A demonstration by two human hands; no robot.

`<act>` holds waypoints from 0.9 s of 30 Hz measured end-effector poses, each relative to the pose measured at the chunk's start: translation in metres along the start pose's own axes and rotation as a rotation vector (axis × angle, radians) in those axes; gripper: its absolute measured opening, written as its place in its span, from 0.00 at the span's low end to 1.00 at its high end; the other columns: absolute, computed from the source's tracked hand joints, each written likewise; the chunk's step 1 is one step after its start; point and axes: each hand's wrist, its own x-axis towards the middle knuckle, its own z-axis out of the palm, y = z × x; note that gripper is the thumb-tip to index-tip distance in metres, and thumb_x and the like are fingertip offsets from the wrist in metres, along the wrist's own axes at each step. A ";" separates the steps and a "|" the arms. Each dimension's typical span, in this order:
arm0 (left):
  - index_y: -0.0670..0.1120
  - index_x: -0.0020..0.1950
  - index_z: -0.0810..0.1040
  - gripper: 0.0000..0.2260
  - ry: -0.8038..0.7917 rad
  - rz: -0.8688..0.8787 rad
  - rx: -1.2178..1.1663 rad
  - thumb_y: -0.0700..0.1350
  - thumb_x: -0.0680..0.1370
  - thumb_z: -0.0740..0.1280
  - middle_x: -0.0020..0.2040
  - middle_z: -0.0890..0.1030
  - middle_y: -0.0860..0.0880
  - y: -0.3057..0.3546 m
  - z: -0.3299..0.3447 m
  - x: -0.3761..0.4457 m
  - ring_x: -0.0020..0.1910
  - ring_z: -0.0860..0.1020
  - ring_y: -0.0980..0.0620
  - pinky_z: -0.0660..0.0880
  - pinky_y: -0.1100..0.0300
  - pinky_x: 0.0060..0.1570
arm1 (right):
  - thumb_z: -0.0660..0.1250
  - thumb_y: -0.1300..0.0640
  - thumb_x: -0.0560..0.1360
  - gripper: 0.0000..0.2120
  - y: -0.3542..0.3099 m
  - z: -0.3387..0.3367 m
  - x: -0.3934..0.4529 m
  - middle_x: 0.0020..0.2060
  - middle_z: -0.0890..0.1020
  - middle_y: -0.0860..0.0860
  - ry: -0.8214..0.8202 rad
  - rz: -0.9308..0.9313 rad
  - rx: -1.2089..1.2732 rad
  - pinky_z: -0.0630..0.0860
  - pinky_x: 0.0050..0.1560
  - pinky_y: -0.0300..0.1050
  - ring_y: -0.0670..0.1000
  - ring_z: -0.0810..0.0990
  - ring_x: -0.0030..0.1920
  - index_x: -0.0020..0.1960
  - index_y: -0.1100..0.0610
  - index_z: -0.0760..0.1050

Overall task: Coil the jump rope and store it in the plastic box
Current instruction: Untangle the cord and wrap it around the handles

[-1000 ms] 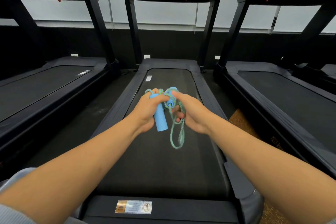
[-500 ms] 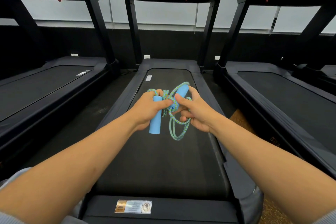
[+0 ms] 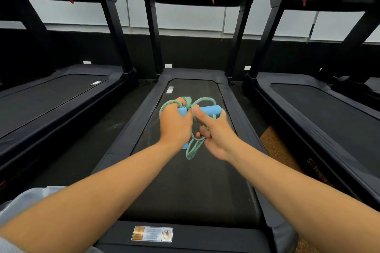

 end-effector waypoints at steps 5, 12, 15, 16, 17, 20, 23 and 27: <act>0.49 0.35 0.65 0.18 0.041 -0.028 -0.032 0.37 0.77 0.71 0.33 0.68 0.56 0.002 -0.003 -0.002 0.28 0.67 0.59 0.63 0.67 0.31 | 0.80 0.61 0.69 0.44 0.002 -0.006 0.001 0.42 0.78 0.51 -0.063 0.004 -0.102 0.71 0.34 0.43 0.46 0.63 0.26 0.72 0.42 0.55; 0.43 0.43 0.72 0.13 -0.148 -0.114 -0.248 0.45 0.77 0.75 0.38 0.73 0.45 0.004 -0.009 0.000 0.35 0.73 0.51 0.70 0.56 0.37 | 0.72 0.58 0.79 0.29 -0.011 -0.009 0.004 0.40 0.81 0.53 0.016 -0.007 -0.019 0.68 0.30 0.42 0.45 0.67 0.23 0.73 0.52 0.60; 0.43 0.41 0.77 0.08 -0.228 -0.151 -0.352 0.39 0.79 0.72 0.37 0.78 0.49 0.005 -0.012 0.003 0.33 0.78 0.56 0.74 0.63 0.37 | 0.70 0.57 0.80 0.18 -0.015 -0.014 0.005 0.45 0.80 0.64 -0.017 -0.001 -0.047 0.68 0.28 0.40 0.47 0.63 0.24 0.66 0.54 0.66; 0.43 0.41 0.78 0.08 -0.253 -0.149 -0.353 0.38 0.79 0.72 0.37 0.79 0.49 0.006 -0.013 0.003 0.33 0.79 0.57 0.75 0.64 0.37 | 0.69 0.58 0.80 0.14 -0.017 -0.016 0.006 0.47 0.78 0.65 -0.024 0.003 -0.054 0.68 0.27 0.40 0.47 0.63 0.25 0.62 0.55 0.67; 0.43 0.42 0.79 0.07 -0.273 -0.138 -0.339 0.37 0.79 0.71 0.38 0.80 0.49 0.006 -0.014 0.003 0.33 0.80 0.57 0.76 0.65 0.37 | 0.68 0.59 0.80 0.11 -0.017 -0.017 0.005 0.48 0.78 0.65 -0.024 0.011 -0.047 0.68 0.27 0.39 0.48 0.63 0.26 0.59 0.55 0.68; 0.42 0.45 0.82 0.04 -0.329 -0.075 -0.251 0.36 0.80 0.71 0.43 0.84 0.48 0.003 -0.017 0.004 0.38 0.83 0.55 0.79 0.62 0.43 | 0.64 0.60 0.80 0.07 -0.021 -0.017 0.003 0.42 0.81 0.56 -0.023 0.050 0.037 0.67 0.27 0.37 0.46 0.64 0.25 0.57 0.58 0.70; 0.40 0.50 0.83 0.02 -0.359 -0.056 -0.217 0.38 0.80 0.71 0.47 0.85 0.47 0.001 -0.019 0.006 0.42 0.85 0.52 0.82 0.56 0.49 | 0.62 0.60 0.81 0.05 -0.027 -0.019 -0.001 0.33 0.82 0.51 -0.031 0.113 0.098 0.65 0.27 0.36 0.44 0.64 0.20 0.54 0.61 0.74; 0.40 0.47 0.81 0.04 -0.339 -0.103 -0.253 0.34 0.80 0.69 0.39 0.85 0.53 0.003 -0.019 0.004 0.37 0.84 0.57 0.79 0.65 0.40 | 0.59 0.64 0.80 0.07 -0.030 -0.012 -0.008 0.30 0.83 0.54 0.042 0.150 0.133 0.61 0.30 0.38 0.44 0.65 0.17 0.46 0.63 0.75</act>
